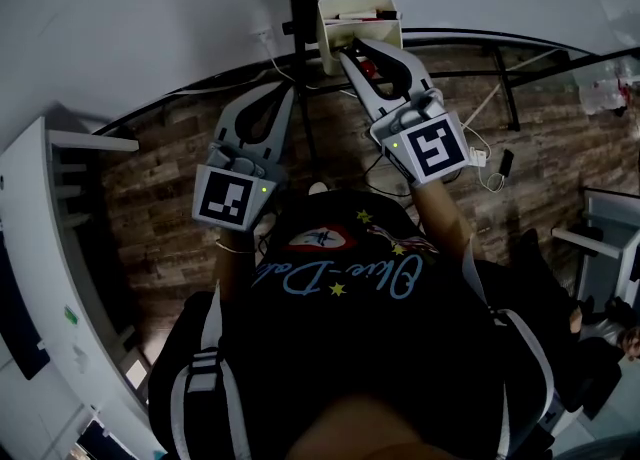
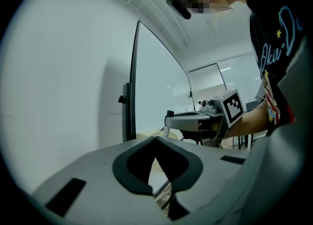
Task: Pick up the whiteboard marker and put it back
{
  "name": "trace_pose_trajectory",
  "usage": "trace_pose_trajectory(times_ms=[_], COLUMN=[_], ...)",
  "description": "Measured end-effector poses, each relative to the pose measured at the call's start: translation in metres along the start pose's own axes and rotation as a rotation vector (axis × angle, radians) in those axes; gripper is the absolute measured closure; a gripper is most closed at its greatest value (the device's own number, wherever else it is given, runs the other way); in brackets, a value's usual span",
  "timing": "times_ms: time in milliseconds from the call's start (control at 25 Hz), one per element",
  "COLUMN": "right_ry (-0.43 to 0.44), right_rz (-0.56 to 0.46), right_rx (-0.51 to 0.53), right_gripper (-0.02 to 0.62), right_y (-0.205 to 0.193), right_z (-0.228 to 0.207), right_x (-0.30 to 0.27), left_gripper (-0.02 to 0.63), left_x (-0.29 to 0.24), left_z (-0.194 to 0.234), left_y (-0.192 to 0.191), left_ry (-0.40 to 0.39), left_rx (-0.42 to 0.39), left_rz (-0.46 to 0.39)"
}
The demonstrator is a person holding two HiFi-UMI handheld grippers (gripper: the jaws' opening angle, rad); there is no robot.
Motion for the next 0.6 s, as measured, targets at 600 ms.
trace_pose_trajectory(times_ms=[600], right_ry=[-0.007], right_rz=[-0.008], right_rx=[0.001], right_gripper=[0.511], right_y=[0.017], right_z=[-0.004], right_x=[0.0], left_gripper=[0.612], left_x=[-0.008], left_z=[0.0], left_y=[0.001], left_ry=[-0.029], left_rx=[0.005], left_rz=[-0.012])
Point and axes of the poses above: the fingertips, and each gripper's own axes: x backward along the fingers, z to its left, y out of its top, the point moved 8 cm from there along x, backward along the fingers, and after that the axes turned 8 degrees about -z, right-handed, at the moved point
